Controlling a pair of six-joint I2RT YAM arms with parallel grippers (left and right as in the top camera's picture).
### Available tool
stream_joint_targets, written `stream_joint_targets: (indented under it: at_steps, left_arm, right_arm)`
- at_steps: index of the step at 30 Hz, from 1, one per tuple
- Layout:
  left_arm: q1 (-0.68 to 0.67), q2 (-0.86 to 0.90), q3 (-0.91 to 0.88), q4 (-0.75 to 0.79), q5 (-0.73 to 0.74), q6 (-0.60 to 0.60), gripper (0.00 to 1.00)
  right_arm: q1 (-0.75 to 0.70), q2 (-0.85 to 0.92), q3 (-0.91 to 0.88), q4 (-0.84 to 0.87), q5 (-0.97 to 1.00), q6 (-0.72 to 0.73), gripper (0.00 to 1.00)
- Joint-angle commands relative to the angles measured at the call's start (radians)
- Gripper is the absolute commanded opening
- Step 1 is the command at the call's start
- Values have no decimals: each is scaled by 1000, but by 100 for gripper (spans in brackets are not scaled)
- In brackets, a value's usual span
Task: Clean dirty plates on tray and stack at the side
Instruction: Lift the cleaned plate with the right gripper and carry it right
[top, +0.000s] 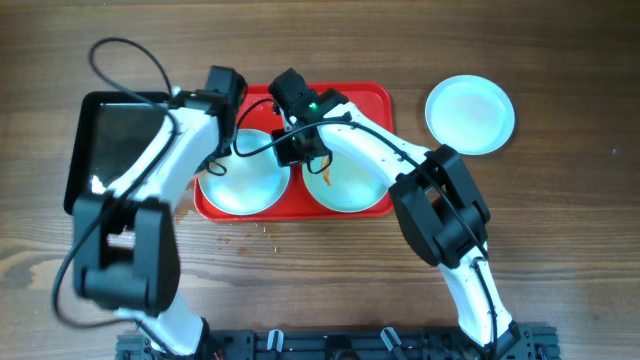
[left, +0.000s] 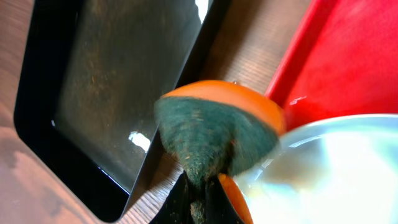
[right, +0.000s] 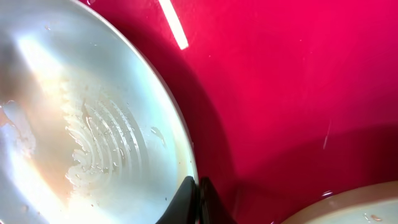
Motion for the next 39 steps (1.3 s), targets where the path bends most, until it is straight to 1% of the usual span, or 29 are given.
stream_joint_targets:
  at_steps: [1, 2, 4, 5, 6, 9, 10, 12, 13, 16, 19, 21, 23, 25, 27, 29, 31, 32, 39]
  left_arm:
    - [4, -126, 26, 2, 185, -25, 4]
    - [4, -132, 27, 2, 274, -25, 4]
    - [4, -132, 26, 1, 400, -25, 4]
    - [4, -132, 26, 2, 435, -24, 4]
    - [4, -132, 25, 1, 441, -24, 4]
    - [4, -132, 25, 2, 441, -17, 4]
    - [4, -132, 25, 2, 441, -17, 4]
    - [5, -132, 25, 2, 441, -17, 4]
    - [5, -132, 25, 1, 441, -17, 4]
    - [13, -132, 25, 2, 440, -17, 4]
    - [69, -132, 25, 1, 448, -17, 4]
    - [121, -132, 24, 1, 519, -17, 4]
    - [135, -132, 24, 2, 523, -13, 4]
    - [135, -132, 24, 2, 523, -13, 4]
    - [136, -132, 24, 2, 523, -13, 4]
    - [136, -132, 24, 1, 523, -13, 4]
    - [136, -132, 24, 2, 522, -13, 4]
    - [136, -132, 24, 2, 523, -13, 4]
    - [135, -132, 24, 2, 523, -13, 4]
  right_arm:
    - [-6, 18, 29, -1, 47, 14, 4]
    - [-6, 18, 48, -1, 51, 12, 4]
    - [-7, 17, 93, -16, 97, 6, 4]
    - [-11, 17, 130, -51, 147, -9, 4]
    - [-16, 17, 190, -108, 232, -22, 4]
    - [-25, 9, 307, -204, 444, -49, 4]
    - [-25, 6, 356, -241, 506, -87, 4]
    - [-25, -10, 399, -278, 608, -121, 4]
    - [-26, -20, 402, -285, 667, -125, 4]
    - [-24, -32, 402, -286, 805, -197, 4]
    - [-18, -32, 402, -267, 985, -248, 4]
    - [-5, -32, 402, -229, 1104, -311, 4]
    - [16, -32, 402, -203, 1160, -340, 4]
    - [43, -32, 402, -162, 1210, -410, 4]
    - [76, -32, 402, -114, 1309, -492, 4]
    - [105, -32, 402, -64, 1381, -525, 4]
    - [122, -32, 402, -51, 1395, -570, 5]
    - [134, -32, 402, -50, 1437, -598, 4]
    - [148, -33, 402, -50, 1442, -614, 4]
